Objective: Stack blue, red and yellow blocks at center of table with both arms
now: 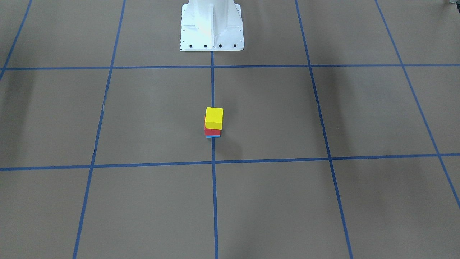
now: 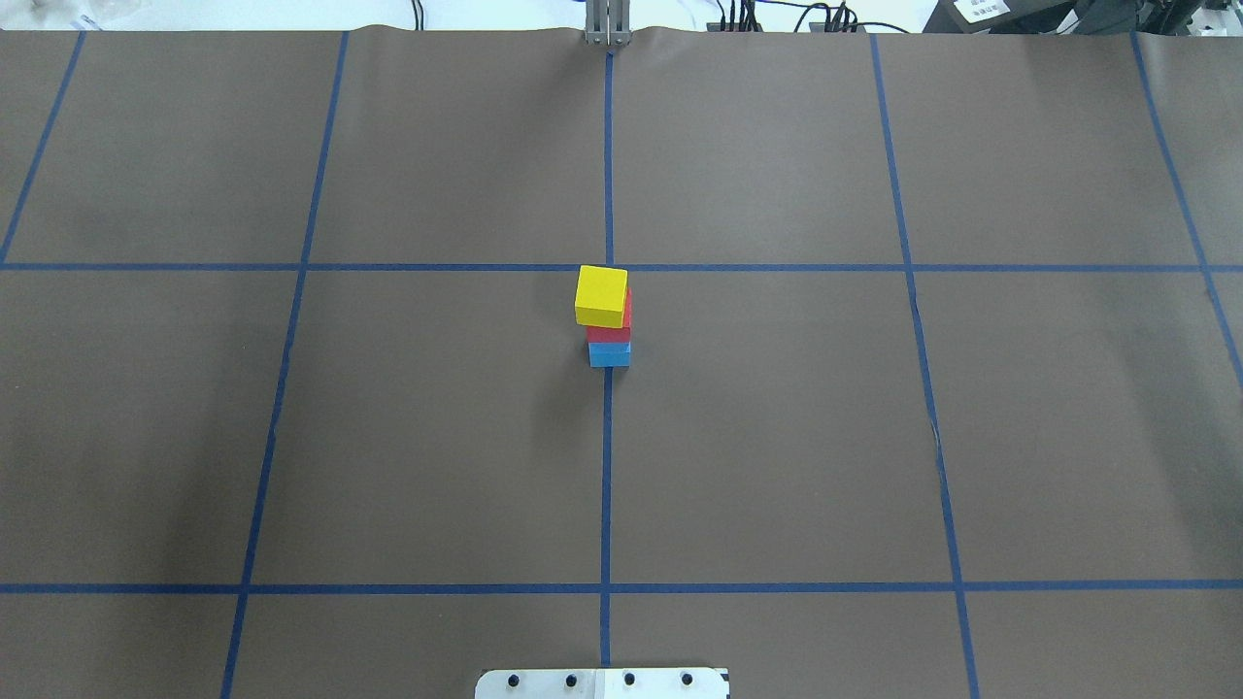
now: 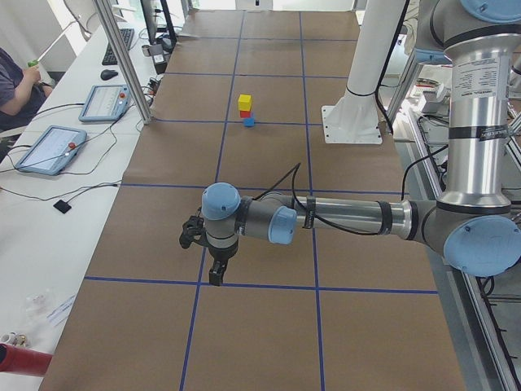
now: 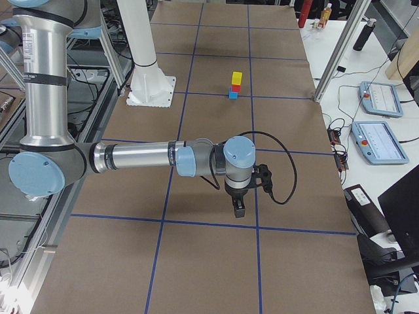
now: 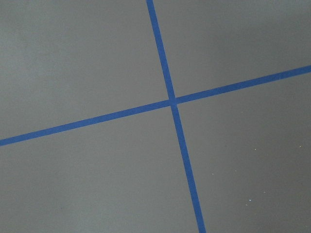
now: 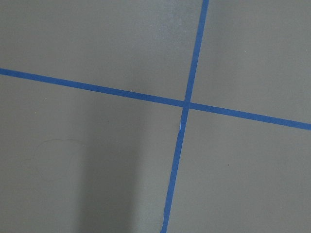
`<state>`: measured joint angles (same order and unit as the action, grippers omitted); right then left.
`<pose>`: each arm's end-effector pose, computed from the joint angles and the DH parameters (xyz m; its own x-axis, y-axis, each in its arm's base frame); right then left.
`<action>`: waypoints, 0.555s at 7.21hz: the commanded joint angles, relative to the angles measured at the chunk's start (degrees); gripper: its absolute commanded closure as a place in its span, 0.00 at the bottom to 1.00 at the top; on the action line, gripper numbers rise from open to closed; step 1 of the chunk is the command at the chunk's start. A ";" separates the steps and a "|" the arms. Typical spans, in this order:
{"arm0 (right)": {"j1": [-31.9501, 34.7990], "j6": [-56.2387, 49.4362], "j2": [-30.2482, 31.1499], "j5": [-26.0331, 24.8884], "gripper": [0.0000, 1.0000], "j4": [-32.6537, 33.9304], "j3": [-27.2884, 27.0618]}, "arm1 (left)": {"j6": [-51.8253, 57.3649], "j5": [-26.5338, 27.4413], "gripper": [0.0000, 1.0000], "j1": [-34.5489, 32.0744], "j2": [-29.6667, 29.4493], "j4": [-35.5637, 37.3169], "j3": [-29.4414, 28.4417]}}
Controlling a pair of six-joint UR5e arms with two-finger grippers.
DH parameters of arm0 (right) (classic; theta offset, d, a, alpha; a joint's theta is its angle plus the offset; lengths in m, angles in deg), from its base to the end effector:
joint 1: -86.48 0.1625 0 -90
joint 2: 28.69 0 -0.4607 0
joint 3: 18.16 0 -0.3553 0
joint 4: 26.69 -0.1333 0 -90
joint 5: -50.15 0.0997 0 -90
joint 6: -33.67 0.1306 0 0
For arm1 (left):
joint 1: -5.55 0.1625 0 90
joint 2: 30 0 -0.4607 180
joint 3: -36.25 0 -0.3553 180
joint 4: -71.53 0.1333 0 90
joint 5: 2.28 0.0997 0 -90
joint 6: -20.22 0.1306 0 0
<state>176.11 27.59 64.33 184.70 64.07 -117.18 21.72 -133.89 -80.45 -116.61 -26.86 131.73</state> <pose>0.0389 -0.4371 0.6690 0.7075 -0.1738 0.6850 0.0818 0.9829 0.1648 -0.0155 -0.4458 0.6873 0.7354 0.1983 -0.6480 -0.0879 0.9761 0.1989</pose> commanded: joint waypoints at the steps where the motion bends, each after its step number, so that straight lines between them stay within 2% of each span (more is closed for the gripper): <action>1: 0.19 0.01 0.40 -1.22 0.00 -0.06 -0.12 | -1.06 -3.54 0.00 -0.04 0.31 -0.05 0.06; 4: 0.19 -0.60 4.86 -2.37 0.00 -0.67 0.32 | -1.06 -3.30 0.00 -0.13 0.40 -0.13 0.41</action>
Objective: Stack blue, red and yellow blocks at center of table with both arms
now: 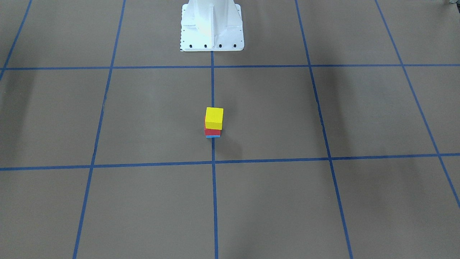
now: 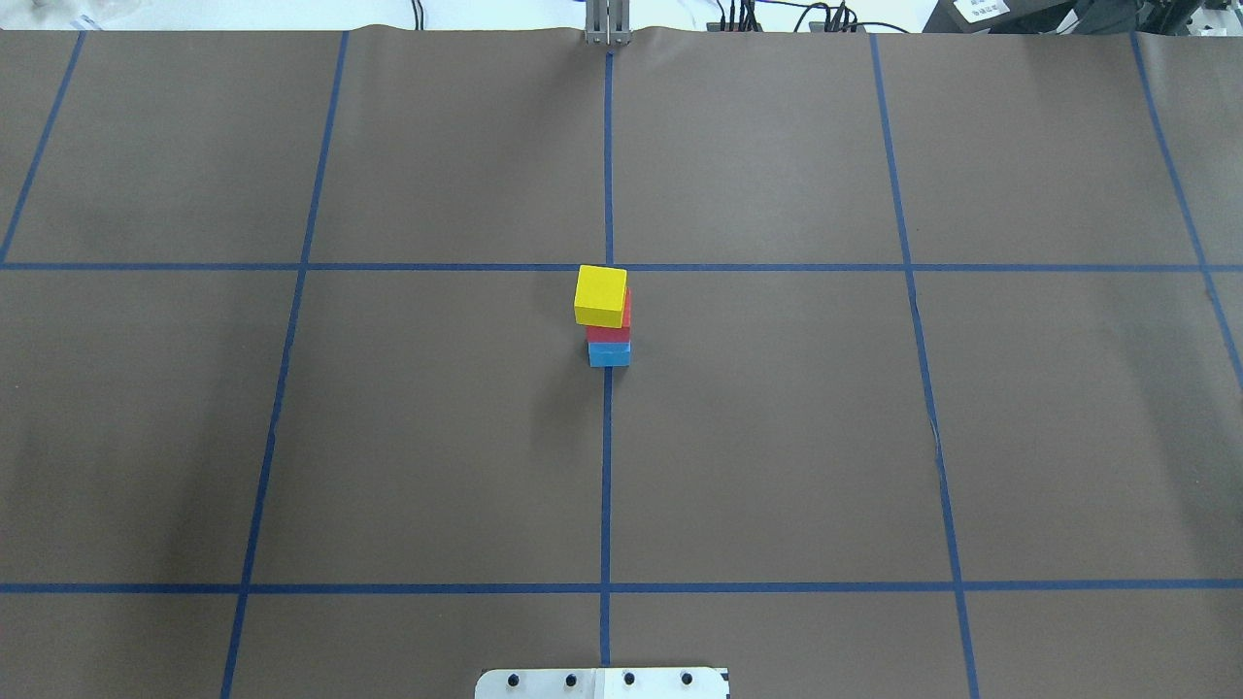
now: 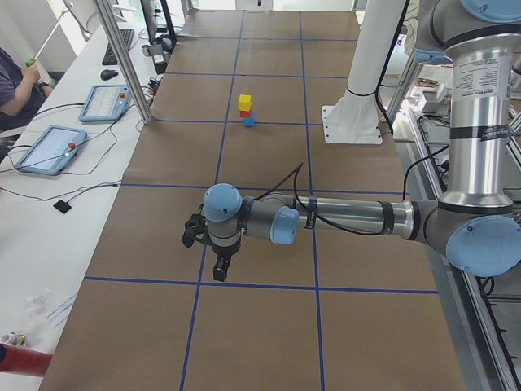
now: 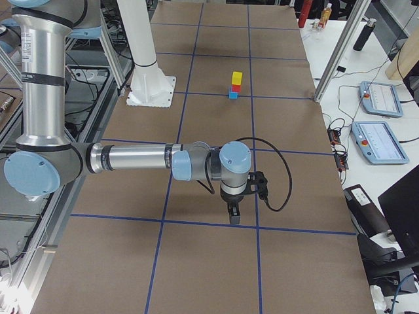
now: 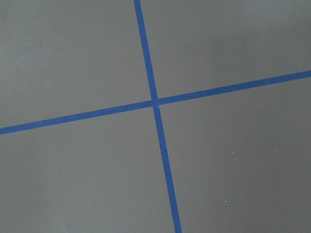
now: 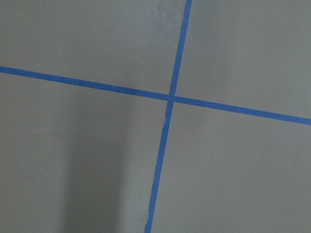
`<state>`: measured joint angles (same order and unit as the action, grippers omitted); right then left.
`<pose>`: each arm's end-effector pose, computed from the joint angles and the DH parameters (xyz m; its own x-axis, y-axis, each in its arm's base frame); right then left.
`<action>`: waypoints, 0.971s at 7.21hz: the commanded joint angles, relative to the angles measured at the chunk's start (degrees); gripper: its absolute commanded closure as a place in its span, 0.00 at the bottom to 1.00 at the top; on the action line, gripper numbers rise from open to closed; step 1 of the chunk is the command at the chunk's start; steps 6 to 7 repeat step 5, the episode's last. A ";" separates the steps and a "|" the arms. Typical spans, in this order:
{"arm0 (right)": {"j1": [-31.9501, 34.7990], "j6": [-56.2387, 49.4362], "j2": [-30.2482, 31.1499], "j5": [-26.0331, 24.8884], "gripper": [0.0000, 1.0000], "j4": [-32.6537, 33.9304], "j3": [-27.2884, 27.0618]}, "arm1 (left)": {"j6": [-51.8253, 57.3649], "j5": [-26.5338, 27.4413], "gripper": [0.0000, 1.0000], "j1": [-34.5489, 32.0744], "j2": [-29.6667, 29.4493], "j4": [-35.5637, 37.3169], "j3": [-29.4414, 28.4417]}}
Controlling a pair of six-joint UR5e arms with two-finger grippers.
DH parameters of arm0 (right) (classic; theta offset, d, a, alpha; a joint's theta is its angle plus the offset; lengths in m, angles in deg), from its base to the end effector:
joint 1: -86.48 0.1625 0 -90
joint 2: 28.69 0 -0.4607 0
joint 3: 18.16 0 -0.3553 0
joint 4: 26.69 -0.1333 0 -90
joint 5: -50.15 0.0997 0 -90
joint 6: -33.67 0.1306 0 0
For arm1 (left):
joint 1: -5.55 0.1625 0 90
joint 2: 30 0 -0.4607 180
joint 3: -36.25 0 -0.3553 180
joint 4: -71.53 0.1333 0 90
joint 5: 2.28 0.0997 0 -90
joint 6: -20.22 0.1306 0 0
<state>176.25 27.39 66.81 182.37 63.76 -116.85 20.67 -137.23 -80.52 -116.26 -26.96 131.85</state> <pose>0.0439 -0.4150 0.6931 0.7356 -0.1441 0.6620 0.0850 0.9890 0.1209 -0.0108 -0.4415 0.6837 0.6968 0.1828 -0.6936 -0.0729 0.9800 0.1851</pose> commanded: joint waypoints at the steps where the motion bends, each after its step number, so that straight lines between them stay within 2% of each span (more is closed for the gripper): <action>1: 0.40 -0.66 3.37 0.05 0.00 -0.36 -0.28 | -0.01 0.12 0.00 -0.07 -0.13 -0.03 0.29; 7: 1.11 -0.57 2.59 0.49 0.00 -0.36 -2.12 | -0.01 0.03 0.00 -0.33 0.04 -0.03 0.20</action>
